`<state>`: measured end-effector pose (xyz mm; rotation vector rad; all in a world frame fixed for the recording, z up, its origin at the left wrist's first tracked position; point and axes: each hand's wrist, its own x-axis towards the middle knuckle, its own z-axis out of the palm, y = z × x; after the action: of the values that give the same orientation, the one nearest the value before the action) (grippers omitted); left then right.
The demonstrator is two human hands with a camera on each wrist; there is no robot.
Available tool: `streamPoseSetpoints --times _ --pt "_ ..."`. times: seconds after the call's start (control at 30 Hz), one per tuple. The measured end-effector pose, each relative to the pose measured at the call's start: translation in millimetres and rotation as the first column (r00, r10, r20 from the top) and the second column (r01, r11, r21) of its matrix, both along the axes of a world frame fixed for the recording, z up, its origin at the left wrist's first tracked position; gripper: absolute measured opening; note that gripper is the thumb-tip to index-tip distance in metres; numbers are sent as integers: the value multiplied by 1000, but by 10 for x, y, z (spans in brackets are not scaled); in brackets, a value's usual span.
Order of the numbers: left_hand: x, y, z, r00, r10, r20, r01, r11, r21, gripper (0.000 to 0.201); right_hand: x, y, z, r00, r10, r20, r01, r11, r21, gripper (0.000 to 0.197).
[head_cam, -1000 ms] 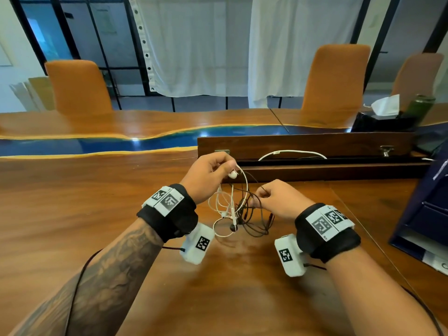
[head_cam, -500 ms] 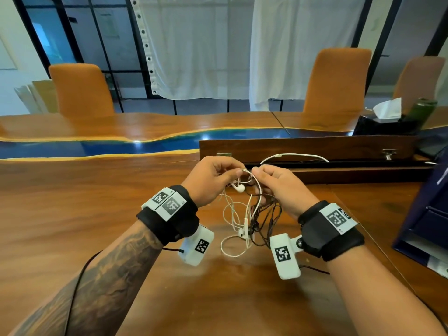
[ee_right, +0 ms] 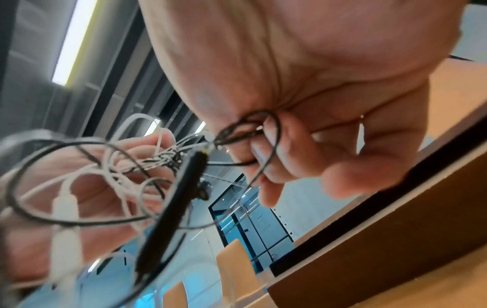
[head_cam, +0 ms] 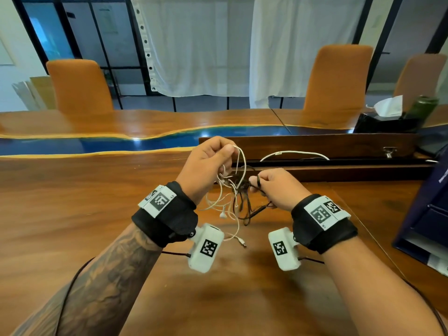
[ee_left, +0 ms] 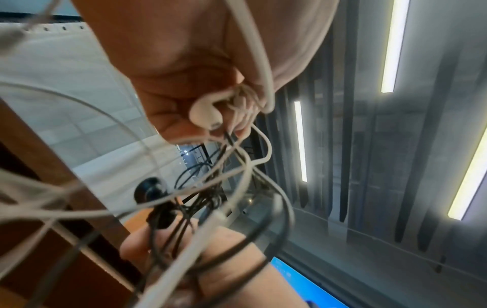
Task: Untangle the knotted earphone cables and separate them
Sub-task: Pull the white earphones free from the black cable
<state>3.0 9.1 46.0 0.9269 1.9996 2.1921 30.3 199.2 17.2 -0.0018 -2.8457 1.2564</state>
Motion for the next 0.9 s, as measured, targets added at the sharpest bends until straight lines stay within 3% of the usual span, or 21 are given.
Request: streamPoseSetpoints --times 0.07,0.17,0.23,0.33,0.4,0.5,0.6,0.67,0.77,0.9 --pt "-37 4 -34 996 11 93 -8 999 -33 22 8 20 6 996 -28 -81 30 999 27 36" --pt "-56 -5 -112 992 120 33 -101 934 -344 26 31 50 63 965 -97 -246 87 995 -51 31" --pt "-61 -42 -158 989 140 -48 -144 833 -534 36 32 87 105 936 -145 -321 91 980 -180 26" --pt "-80 -130 -199 996 63 -62 -88 753 -653 27 34 114 139 941 -192 -279 23 858 -513 12" --pt "-98 -168 -209 996 2 -88 -64 707 -704 21 22 129 119 941 -193 -278 8 833 -553 13" --pt "-128 -182 -221 979 42 -200 -166 738 -655 25 35 139 84 948 -150 -281 5 889 -458 13" --pt "-214 -232 -248 951 196 -238 -287 844 -452 24 75 190 28 973 14 -231 -71 968 -239 12" --pt "-276 -277 -264 925 310 -222 -371 864 -340 24 114 200 -8 979 97 -177 -117 988 -102 11" --pt "-303 -299 -287 890 427 -157 -455 851 -263 26 119 203 -32 985 44 -165 -40 999 30 15" --pt "-266 -273 -326 893 436 -112 -449 844 -292 28 107 239 -5 991 -45 -125 57 994 93 29"
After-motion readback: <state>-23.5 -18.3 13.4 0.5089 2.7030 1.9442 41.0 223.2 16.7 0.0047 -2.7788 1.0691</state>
